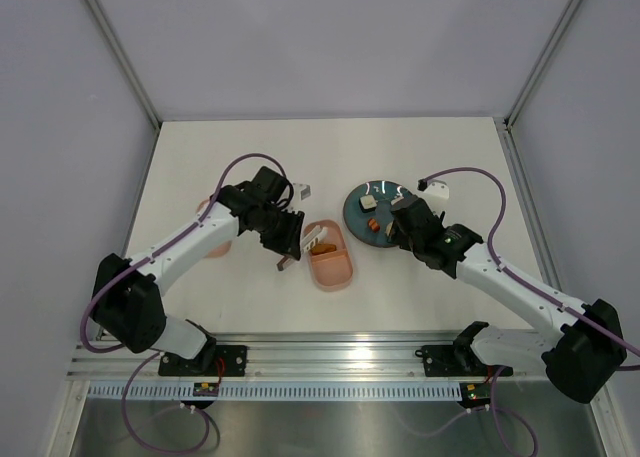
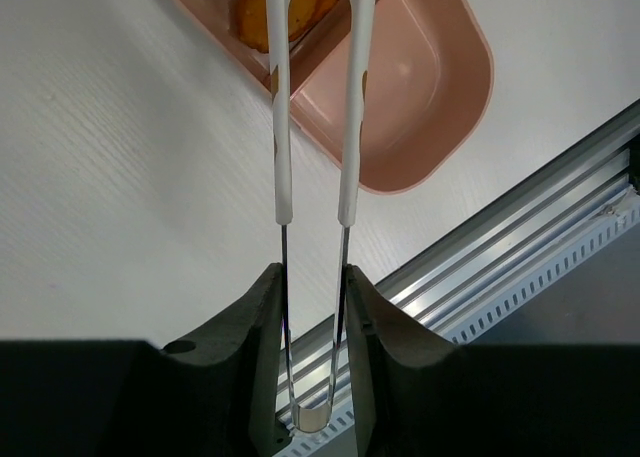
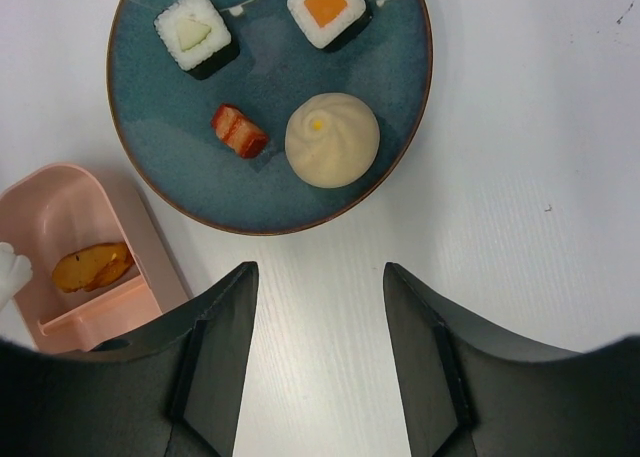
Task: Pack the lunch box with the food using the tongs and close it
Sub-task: Place the fake food in the packing box, then pick up the fake food from the plate.
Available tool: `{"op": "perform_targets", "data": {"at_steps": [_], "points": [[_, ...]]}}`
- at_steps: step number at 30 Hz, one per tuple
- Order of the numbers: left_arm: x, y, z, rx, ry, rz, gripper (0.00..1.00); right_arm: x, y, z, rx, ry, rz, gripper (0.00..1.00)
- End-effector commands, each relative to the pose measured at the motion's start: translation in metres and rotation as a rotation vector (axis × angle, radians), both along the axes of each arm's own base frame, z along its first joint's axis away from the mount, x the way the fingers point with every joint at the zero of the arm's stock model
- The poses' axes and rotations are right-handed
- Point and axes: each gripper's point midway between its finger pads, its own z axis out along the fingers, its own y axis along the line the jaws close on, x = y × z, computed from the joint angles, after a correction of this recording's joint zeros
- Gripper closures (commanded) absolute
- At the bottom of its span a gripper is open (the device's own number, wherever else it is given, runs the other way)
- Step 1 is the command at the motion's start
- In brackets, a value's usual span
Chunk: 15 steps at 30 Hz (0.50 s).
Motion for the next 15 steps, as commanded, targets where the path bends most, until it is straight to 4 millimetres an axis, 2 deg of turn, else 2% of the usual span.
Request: {"op": "perform_targets", "data": {"at_steps": [1, 9, 10, 12, 13, 14, 15], "points": [[0.014, -0.016, 0.034, -0.082, -0.081, -0.024, 0.71, 0.006, 0.002, 0.008, 0.012, -0.021, 0.0, 0.39], [0.025, -0.029, 0.061, -0.118, -0.131, -0.062, 0.72, 0.007, -0.008, 0.004, 0.015, -0.006, -0.022, 0.39], [0.029, -0.032, 0.059, -0.115, -0.128, -0.066, 0.72, 0.009, -0.012, 0.003, 0.027, -0.001, -0.029, 0.39], [0.037, -0.039, 0.068, -0.128, -0.153, -0.072, 0.72, 0.01, -0.018, 0.006, 0.041, -0.006, -0.043, 0.38], [0.042, -0.043, 0.064, -0.119, -0.149, -0.072, 0.72, 0.01, -0.021, 0.006, 0.044, -0.004, -0.045, 0.38], [0.051, -0.048, 0.073, -0.134, -0.175, -0.068, 0.72, 0.012, -0.028, 0.009, 0.049, -0.01, -0.065, 0.38], [0.054, -0.052, 0.074, -0.134, -0.18, -0.071, 0.72, 0.012, -0.031, 0.01, 0.053, -0.014, -0.073, 0.38]]}}
